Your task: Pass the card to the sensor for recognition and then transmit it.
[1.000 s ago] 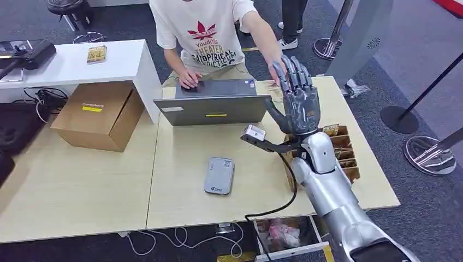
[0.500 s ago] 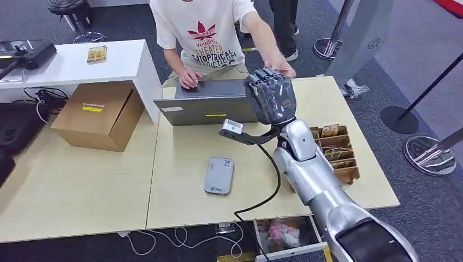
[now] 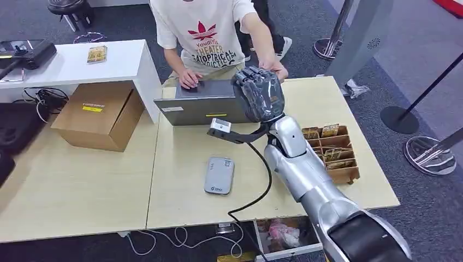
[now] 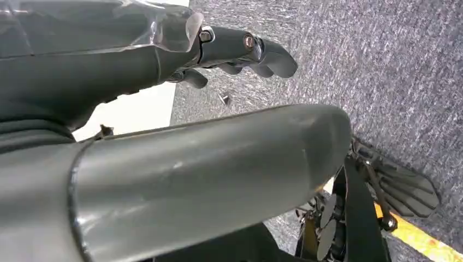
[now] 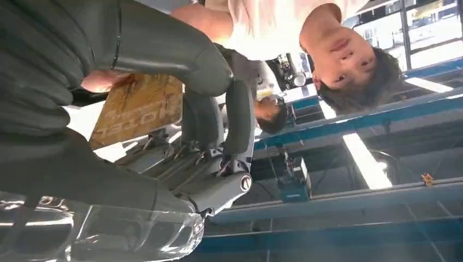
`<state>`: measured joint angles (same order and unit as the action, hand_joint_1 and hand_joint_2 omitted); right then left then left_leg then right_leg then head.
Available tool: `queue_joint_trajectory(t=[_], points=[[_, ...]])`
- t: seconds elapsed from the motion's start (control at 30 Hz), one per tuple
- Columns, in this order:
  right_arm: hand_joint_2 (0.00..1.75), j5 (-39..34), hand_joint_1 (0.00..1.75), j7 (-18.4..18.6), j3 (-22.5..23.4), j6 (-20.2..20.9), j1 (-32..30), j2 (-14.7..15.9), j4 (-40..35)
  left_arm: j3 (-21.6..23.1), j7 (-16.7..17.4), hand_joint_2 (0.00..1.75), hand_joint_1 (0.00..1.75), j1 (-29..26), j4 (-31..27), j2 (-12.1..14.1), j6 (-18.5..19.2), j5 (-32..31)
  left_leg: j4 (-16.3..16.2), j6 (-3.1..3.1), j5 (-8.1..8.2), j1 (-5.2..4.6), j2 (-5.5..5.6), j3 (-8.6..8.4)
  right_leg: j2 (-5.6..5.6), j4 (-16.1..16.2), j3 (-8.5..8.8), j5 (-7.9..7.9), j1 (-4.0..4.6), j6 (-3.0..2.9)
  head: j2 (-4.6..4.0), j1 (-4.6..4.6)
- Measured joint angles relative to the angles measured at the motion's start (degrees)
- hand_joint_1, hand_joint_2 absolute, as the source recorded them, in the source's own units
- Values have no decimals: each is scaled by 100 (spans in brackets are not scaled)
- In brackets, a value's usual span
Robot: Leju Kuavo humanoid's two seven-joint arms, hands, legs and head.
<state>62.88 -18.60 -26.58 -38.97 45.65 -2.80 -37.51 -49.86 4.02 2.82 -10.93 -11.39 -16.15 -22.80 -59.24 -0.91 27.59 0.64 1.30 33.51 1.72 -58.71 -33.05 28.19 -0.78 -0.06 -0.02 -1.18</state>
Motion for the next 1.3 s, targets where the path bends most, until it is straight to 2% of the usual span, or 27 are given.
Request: queue_joint_trajectory(t=[0.03, 0.1, 0.37, 0.67, 0.87, 1.03, 1.07, 1.1, 1.23, 1.3], points=[[175, -13, 73, 0, -9, 0, 6, -15, 13, -7, 0, 0, 0, 0, 0, -2, -11, 2, 0, 0, 0, 0, 0, 0, 0, 0, 0, 0, 0, 0, 0, 2], [175, -46, 0, 2, -22, -4, 16, -28, 41, -22, -22, 0, 0, -1, 0, -7, -9, 9, 0, 0, 0, 0, 1, 0, -1, 0, 0, 0, 0, 0, 0, 0], [175, -155, 0, 177, -72, -46, 17, -13, 92, -28, -96, 0, 0, -22, 0, 9, 127, -50, 0, 0, 0, 0, 0, 0, 0, 1, -3, 0, 0, 0, 0, 0], [175, -40, 0, 542, -177, -11, -3, 162, 90, -28, -101, 0, 0, -39, 0, 39, 203, -87, -1, 0, 0, 0, 0, 0, 0, 1, -3, 0, -1, 0, 0, 0], [175, 368, 0, 1165, -304, 109, 0, 267, 129, -28, -101, 0, 0, -41, 0, 50, 251, -105, -1, 0, 0, 0, 0, 0, -1, 1, -4, 0, 0, 0, 0, 0], [175, 623, 0, 1434, -334, 103, 1, 374, 160, -28, -101, 0, 0, -40, 0, 61, 282, -138, -1, 0, 0, 0, 0, 0, 0, 1, -3, 0, -1, 0, 0, 0], [175, 636, 56, 1443, -343, 103, 2, 391, 164, -28, -98, 0, 0, -40, 0, 63, 282, -140, -1, 0, 0, -1, 0, 0, 0, 1, -3, 0, -1, 0, 0, 0], [175, 656, 155, 1465, -358, 103, 0, 411, 164, -28, -90, 0, 0, -40, 0, 63, 284, -149, -1, 0, 0, -1, 0, 0, 0, 1, -3, 0, -1, 0, 0, 0], [175, 695, 157, 1502, -374, 105, -2, 453, 164, -28, -63, 0, 0, -39, 0, 63, 293, -155, -1, 0, 0, 0, 0, 0, 0, 1, -4, 0, -1, 0, 0, 0], [175, 704, 166, 1508, -380, 103, -3, 468, 164, -28, -57, 0, 0, -38, 0, 63, 297, -155, -1, 0, 0, 0, 0, 0, 0, 1, -4, 0, 0, 0, 0, 0]])
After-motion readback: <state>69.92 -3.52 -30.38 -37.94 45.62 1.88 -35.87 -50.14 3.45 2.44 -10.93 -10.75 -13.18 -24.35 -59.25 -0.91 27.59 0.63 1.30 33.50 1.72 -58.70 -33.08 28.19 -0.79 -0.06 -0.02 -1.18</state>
